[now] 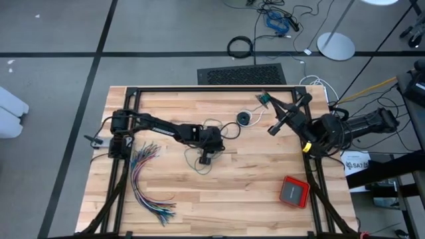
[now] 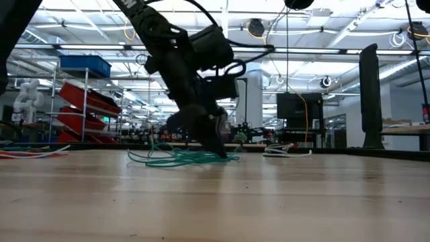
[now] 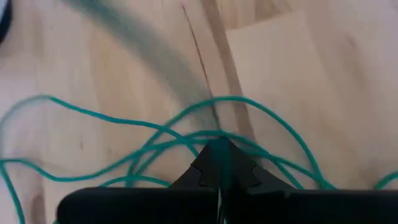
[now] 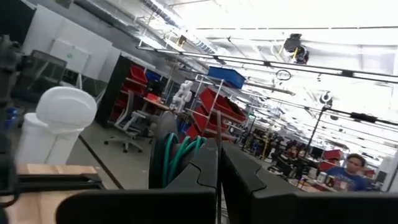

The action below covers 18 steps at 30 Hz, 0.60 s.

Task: Coil cords
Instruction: Coil the green wire onto the spool

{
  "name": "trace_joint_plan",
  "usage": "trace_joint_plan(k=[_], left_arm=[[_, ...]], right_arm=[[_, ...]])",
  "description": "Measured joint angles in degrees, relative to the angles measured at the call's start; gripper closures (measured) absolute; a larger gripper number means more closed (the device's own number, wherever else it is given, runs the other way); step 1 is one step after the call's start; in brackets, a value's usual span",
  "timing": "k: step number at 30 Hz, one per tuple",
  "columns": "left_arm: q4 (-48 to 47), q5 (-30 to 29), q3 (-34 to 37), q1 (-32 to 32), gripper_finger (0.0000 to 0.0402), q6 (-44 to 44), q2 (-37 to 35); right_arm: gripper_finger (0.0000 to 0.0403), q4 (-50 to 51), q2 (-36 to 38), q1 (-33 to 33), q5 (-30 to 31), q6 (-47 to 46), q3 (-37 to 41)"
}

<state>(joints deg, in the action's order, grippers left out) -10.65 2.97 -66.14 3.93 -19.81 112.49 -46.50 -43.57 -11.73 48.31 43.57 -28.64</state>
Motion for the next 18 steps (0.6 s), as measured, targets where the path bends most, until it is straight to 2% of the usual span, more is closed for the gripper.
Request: trace_joint_plan(k=[9, 11, 14, 18], left_arm=[[-7.31, -0.21, -0.39, -1.0, 0.04, 0.0, 0.02], [-7.79, 1.44, -0.28, -1.01, 0.0391, 0.04, -0.24], [-7.79, 6.18, 0.01, -0.91, 0.0357, 1.55, -0.96], [-6.43, 16.48, 0.25, -1.26, 0.0285, 4.28, -2.24]], right_arm=[[0.0403, 0.91, 0.96, 0.0, 1.33, 1.27, 0.0], [0.0403, 2.24, 0.94, 0.0, 1.33, 0.57, 0.0], [0.0403, 3.92, 0.94, 0.0, 1.36, -0.62, 0.0], [0.0403, 5.15, 0.94, 0.0, 1.48, -0.69, 0.0]])
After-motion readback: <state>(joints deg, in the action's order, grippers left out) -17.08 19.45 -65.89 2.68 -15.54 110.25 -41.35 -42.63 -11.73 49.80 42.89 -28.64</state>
